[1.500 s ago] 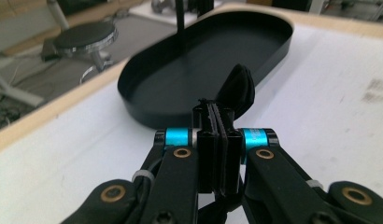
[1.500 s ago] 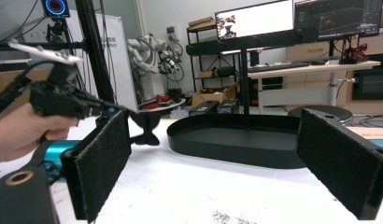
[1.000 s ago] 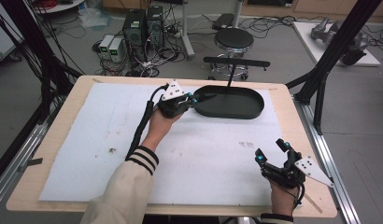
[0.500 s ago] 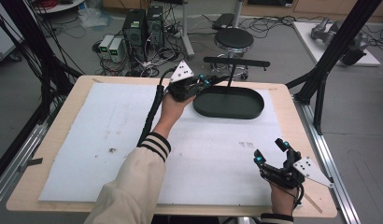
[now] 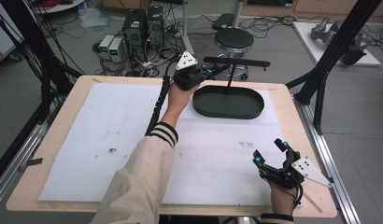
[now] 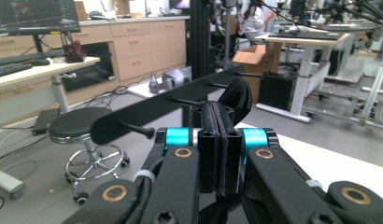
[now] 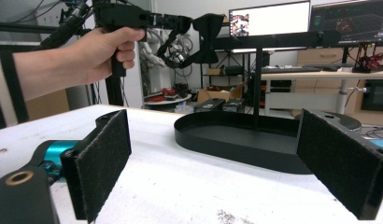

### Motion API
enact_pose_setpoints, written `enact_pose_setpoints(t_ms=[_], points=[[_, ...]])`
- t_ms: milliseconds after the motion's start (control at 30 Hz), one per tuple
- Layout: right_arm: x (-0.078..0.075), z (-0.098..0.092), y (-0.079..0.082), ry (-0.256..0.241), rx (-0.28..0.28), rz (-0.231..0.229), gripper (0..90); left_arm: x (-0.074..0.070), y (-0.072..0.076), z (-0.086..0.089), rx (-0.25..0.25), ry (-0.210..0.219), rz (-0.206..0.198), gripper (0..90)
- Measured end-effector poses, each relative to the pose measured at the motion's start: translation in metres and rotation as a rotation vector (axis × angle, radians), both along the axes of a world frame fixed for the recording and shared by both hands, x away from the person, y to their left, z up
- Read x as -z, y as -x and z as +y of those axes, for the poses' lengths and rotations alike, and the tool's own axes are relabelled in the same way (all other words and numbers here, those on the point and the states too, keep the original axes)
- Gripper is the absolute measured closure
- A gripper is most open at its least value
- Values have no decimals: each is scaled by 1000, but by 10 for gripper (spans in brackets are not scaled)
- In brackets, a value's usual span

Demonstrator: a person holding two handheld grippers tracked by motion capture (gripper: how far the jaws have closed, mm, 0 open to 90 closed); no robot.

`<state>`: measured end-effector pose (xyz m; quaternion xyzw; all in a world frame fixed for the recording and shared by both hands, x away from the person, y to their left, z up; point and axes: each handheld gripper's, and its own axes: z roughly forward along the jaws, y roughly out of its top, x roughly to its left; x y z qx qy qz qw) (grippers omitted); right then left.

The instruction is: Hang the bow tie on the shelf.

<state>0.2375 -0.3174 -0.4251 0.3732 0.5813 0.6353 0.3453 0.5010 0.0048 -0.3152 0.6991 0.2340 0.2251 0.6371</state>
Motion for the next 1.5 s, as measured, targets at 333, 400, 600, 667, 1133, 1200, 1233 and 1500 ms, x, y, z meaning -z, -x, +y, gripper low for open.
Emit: enact_pose_setpoints(t_ms=[333,400,600,667,1133,1200,1233,1500], points=[[2,1,-1,7,-10,11,96,1,-26,3,-104,14,19,883],[3,1,-1,5,-9,15,96,2,-30,7,-131,16,26,882],[4,-3,0,3,-3,9,96,7,-35,17,-199,-19,29,840],[4,-3,1,-4,-2,13,96,10,-37,21,-217,4,55,673],[1,-1,2,12,8,3,96,19,-5,65,-261,-40,54,217],[1,-1,3,13,11,2,96,17,6,73,-258,-21,48,203],[1,-1,3,17,12,-1,96,17,6,73,-258,-21,48,200],[-3,-4,5,29,33,-21,96,4,67,127,-330,-32,-37,190]])
